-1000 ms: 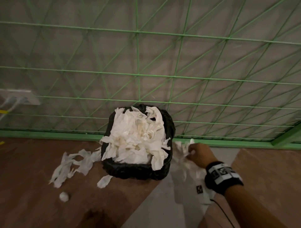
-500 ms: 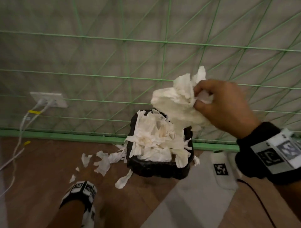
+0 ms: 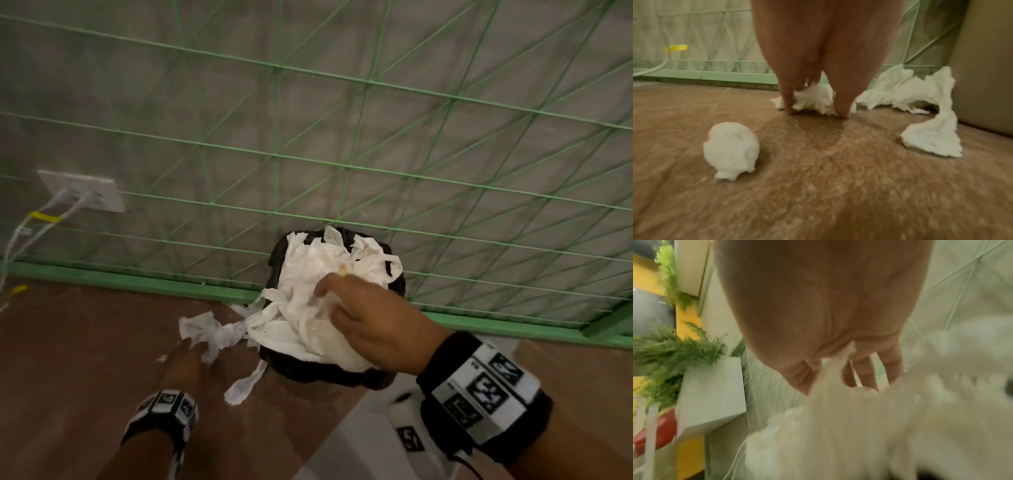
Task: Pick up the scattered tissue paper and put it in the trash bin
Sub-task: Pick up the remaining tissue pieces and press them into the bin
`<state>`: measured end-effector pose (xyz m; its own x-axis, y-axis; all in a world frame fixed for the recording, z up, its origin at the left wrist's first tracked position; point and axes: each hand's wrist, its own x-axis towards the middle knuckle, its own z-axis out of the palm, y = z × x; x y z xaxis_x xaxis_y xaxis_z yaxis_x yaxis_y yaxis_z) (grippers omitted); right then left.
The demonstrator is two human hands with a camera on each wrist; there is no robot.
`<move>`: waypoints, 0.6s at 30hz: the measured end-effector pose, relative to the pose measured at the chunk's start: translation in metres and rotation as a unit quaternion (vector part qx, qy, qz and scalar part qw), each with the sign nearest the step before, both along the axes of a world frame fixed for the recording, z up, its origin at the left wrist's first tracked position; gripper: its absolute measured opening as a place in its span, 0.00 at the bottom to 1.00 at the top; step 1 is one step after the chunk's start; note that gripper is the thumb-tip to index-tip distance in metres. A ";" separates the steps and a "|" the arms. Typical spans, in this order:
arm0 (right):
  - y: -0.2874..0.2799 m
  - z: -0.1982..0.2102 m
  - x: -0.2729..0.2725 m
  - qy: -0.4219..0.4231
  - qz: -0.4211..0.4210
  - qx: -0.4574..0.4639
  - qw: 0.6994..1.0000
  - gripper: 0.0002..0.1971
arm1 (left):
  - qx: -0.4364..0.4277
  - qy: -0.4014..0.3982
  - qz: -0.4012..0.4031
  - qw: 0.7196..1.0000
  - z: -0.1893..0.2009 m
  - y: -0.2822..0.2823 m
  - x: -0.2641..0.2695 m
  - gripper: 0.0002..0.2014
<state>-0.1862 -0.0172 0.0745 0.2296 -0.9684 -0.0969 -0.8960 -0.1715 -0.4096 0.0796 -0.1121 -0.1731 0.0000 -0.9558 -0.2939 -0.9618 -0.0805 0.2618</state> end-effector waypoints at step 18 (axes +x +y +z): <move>0.041 -0.218 -0.166 -0.072 -0.378 0.189 0.904 0.32 | 0.020 0.334 -0.285 0.898 0.270 0.021 -0.056 0.10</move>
